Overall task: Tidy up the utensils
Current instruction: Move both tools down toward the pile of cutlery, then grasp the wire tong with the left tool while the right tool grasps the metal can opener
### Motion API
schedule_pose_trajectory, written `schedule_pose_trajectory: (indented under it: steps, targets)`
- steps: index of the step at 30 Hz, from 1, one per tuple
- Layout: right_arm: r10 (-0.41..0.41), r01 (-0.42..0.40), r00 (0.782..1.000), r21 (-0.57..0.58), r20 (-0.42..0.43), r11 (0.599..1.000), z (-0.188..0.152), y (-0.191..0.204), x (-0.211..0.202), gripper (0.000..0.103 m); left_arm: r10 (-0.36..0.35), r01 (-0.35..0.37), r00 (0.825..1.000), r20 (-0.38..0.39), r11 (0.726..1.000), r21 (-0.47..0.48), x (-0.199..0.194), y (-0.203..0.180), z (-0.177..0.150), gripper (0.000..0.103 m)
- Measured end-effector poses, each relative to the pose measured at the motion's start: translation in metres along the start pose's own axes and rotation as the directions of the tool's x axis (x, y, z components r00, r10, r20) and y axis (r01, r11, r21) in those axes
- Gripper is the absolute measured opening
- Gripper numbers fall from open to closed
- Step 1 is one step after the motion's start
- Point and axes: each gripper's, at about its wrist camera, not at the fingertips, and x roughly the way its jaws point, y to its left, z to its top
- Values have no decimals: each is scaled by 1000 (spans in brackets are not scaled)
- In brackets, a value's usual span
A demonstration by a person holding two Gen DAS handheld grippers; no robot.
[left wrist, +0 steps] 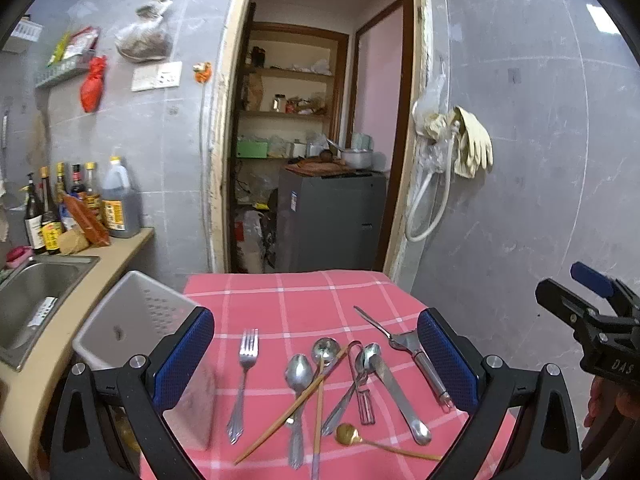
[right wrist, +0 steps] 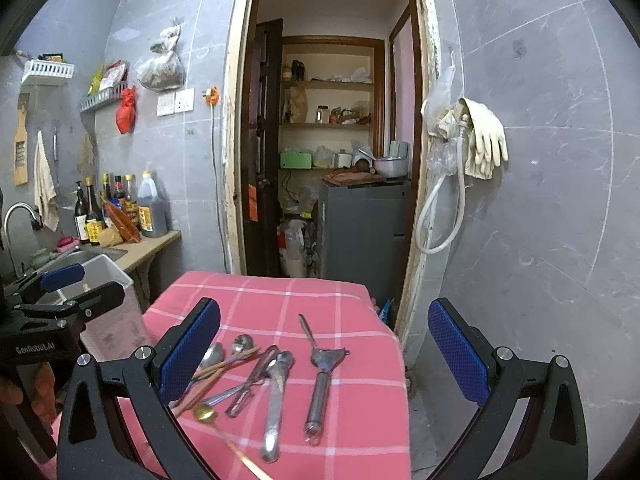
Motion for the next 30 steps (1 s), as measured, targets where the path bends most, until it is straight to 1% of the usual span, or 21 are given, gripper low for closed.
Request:
schedule_pose_trajectory:
  steps: [4,8,11,12,14,15,16,17,18,20,21,22,23,25,26,28,29,30]
  targets:
    - [11,-11,999,-7,-32,1000,-4,-10,30,102,-10,10,999,-36,1000,13,31,-5,-1,102]
    - [44,-43,995,15,-86,999,-14,-20,66,102,-30,31,996,-84,999,8,64,-9,-5,102]
    - [89,-83,987,45,-136,995,-26,-30,94,102,-52,51,992,-117,999,-9,84,-12,-12,102]
    - [111,-103,980,56,-165,993,-32,-34,108,101,-59,57,990,-130,998,-15,91,-14,-14,101]
    - [149,-136,967,72,-205,988,-43,-40,126,92,-73,70,985,-157,997,-25,105,-19,-21,94]
    - [169,-154,959,83,-225,985,-48,-42,135,84,-82,78,981,-175,997,-30,112,-21,-25,91]
    - [183,-166,952,89,-246,982,-54,-43,143,76,-88,83,977,-192,996,-34,117,-23,-29,86]
    - [204,-183,939,101,-275,978,-61,-46,154,72,-99,92,972,-214,995,-41,125,-25,-34,80]
    - [217,-193,932,108,-289,975,-65,-46,159,67,-110,101,966,-235,994,-51,131,-27,-38,77]
    - [269,-234,900,141,-342,962,-78,-49,179,61,-139,124,953,-271,990,-72,142,-29,-47,61]
    - [289,-249,887,153,-361,956,-85,-49,185,56,-155,137,944,-290,987,-83,148,-30,-51,57]
    - [304,-262,875,161,-376,952,-89,-48,191,52,-163,141,937,-310,986,-90,153,-31,-55,51]
    - [320,-276,858,166,-401,947,-95,-46,198,50,-170,146,929,-328,985,-95,159,-32,-58,47]
    - [338,-296,835,163,-434,941,-103,-42,207,44,-169,142,918,-358,985,-100,168,-33,-64,44]
    - [345,-306,824,159,-449,939,-107,-39,212,42,-166,137,908,-385,985,-103,174,-34,-67,44]
    - [369,-332,792,163,-486,929,-116,-34,220,37,-164,126,891,-424,985,-117,184,-34,-73,43]
    - [376,-343,775,162,-508,925,-120,-31,225,36,-166,121,877,-450,984,-128,191,-33,-75,43]
    - [379,-349,763,159,-524,924,-121,-27,227,35,-169,117,869,-465,984,-137,195,-31,-77,43]
